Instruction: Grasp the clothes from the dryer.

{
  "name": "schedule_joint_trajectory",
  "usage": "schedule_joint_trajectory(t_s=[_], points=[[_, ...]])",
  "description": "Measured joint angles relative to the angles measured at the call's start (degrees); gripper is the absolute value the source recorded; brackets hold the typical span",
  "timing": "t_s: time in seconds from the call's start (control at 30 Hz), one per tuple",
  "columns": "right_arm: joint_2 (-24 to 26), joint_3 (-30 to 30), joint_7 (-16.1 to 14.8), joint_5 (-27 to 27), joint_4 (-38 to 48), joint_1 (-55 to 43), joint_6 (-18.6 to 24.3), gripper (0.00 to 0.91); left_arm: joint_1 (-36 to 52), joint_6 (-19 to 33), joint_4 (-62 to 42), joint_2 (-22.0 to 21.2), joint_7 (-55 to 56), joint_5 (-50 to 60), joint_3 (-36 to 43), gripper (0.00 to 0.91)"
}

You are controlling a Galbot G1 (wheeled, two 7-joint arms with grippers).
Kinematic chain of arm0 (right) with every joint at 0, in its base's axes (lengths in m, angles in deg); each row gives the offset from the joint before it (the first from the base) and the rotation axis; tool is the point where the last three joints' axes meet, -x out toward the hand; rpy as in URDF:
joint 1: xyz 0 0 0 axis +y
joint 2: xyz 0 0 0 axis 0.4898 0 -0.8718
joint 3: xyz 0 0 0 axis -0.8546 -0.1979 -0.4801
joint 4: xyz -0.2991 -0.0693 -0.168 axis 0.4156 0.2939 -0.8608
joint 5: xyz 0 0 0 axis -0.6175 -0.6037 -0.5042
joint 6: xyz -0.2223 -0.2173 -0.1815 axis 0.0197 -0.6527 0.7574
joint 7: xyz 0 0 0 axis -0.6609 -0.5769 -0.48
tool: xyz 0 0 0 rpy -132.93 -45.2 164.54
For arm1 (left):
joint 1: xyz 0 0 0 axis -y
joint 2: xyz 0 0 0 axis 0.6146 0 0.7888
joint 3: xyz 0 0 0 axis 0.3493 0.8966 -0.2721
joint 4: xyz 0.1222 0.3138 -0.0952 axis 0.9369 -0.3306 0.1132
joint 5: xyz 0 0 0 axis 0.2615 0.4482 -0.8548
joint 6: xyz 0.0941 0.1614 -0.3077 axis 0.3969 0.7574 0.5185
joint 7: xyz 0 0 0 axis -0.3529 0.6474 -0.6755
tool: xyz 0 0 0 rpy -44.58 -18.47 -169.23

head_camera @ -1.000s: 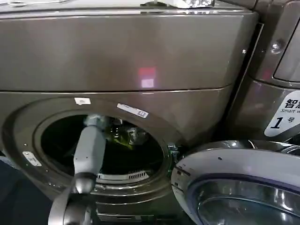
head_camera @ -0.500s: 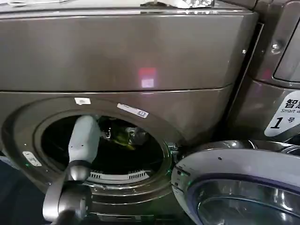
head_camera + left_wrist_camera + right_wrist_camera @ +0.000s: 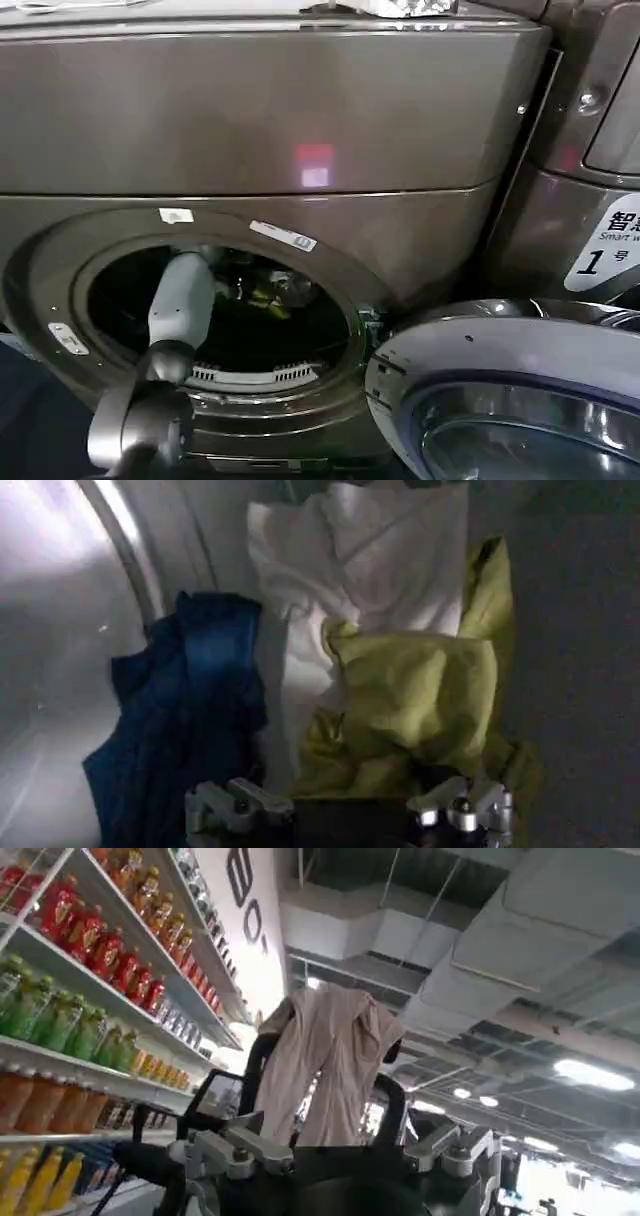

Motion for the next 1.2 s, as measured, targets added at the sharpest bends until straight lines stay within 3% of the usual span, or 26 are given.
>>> schedule_joint_trajectory(t_s=[0.63, 0.87, 1.2], points=[[-0.25, -0.58, -0.13, 0.09, -0.10, -0.23, -0.07, 0.907, -0.11, 1.95, -3.16, 1.28, -2.56, -3.49, -0.64, 0.000], [-0.38, -0.99, -0.11, 1.08, -1.00, -0.49, -0.87, 0.907, -2.15, 0.36, 0.36, 0.90, -2.67, -7.91, -0.12, 0.000], [-0.70, -1.48, 0.44, 1.73, -2.65, -0.93, -2.10, 0.907, -6.22, -5.23, 12.27, -1.30, 12.73, -24.16, 0.52, 0.000]])
